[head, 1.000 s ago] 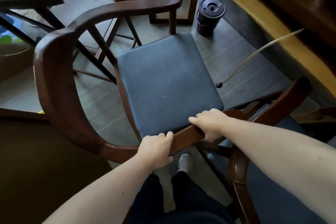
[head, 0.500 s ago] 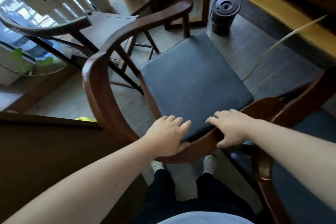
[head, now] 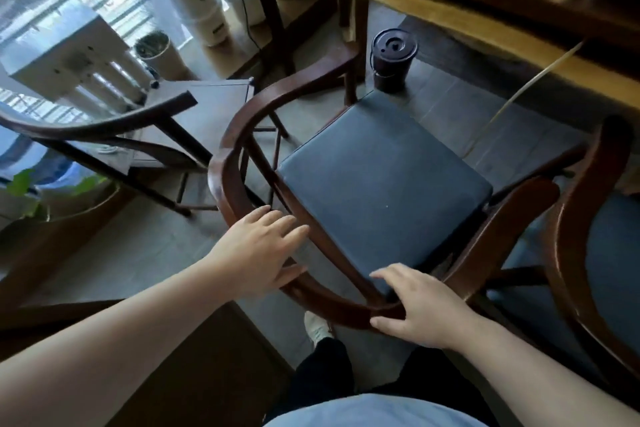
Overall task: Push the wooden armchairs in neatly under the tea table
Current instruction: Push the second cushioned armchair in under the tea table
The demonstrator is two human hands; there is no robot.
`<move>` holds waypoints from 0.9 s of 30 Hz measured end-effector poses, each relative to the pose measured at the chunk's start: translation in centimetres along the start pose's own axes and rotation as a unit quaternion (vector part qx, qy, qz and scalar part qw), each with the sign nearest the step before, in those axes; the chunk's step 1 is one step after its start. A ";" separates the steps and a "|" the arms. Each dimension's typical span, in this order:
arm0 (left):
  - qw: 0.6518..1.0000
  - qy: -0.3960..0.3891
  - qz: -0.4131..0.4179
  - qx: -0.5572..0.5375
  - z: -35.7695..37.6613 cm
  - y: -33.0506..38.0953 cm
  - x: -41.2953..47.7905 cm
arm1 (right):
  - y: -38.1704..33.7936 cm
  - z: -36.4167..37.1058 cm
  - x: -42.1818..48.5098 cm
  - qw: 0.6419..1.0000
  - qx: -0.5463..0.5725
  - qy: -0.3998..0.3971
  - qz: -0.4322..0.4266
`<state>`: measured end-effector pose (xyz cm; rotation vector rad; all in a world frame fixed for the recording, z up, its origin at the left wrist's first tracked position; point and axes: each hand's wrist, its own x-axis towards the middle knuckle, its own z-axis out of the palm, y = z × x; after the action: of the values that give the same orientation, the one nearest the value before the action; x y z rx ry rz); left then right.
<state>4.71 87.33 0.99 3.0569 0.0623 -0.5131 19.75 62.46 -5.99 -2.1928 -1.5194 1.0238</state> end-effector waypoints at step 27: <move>0.981 -0.025 0.193 0.009 3.6 -14.3 2.0 | -10.6 9.4 5.0 0.964 0.058 0.220 0.140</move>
<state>4.78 101.46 -3.52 2.9545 -0.5273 -0.5610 6.89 69.77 -8.36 -2.3886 -0.9512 0.6131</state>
